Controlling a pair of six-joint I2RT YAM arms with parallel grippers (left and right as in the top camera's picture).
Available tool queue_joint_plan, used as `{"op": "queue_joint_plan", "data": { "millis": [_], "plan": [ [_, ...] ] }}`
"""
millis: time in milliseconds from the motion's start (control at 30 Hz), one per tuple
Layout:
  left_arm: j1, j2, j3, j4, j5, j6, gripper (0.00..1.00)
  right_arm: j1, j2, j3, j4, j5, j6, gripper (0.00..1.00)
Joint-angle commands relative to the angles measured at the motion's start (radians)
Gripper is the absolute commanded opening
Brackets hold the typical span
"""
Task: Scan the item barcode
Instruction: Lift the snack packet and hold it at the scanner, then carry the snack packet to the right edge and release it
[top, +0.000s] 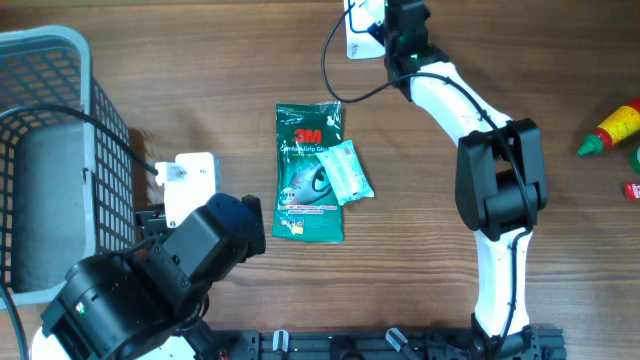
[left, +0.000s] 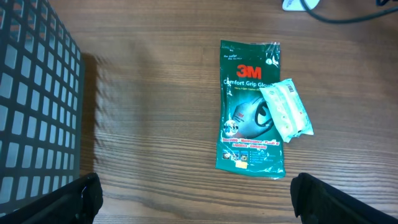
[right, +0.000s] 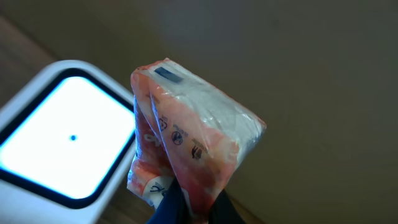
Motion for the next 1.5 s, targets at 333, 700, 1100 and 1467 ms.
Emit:
{"op": "queue_joint_plan", "data": {
  "millis": [333,700,1100,1467],
  "plan": [
    [0.001,-0.002,0.003,0.002,-0.003,-0.013,1.00,-0.187,-0.317,0.039,-0.656,0.566,0.631,0.04],
    [0.001,-0.002,0.003,0.002,-0.003,-0.013,1.00,-0.564,-0.403,-0.021,-1.292,0.337,1.145,0.04],
    [0.001,-0.002,0.003,0.002,-0.003,-0.013,1.00,-0.797,-0.402,-0.426,-0.914,0.202,1.137,0.05],
    [0.001,-0.002,0.003,0.002,-0.003,-0.013,1.00,-0.801,-0.444,-0.391,-0.797,-0.144,1.140,1.00]
  ]
}}
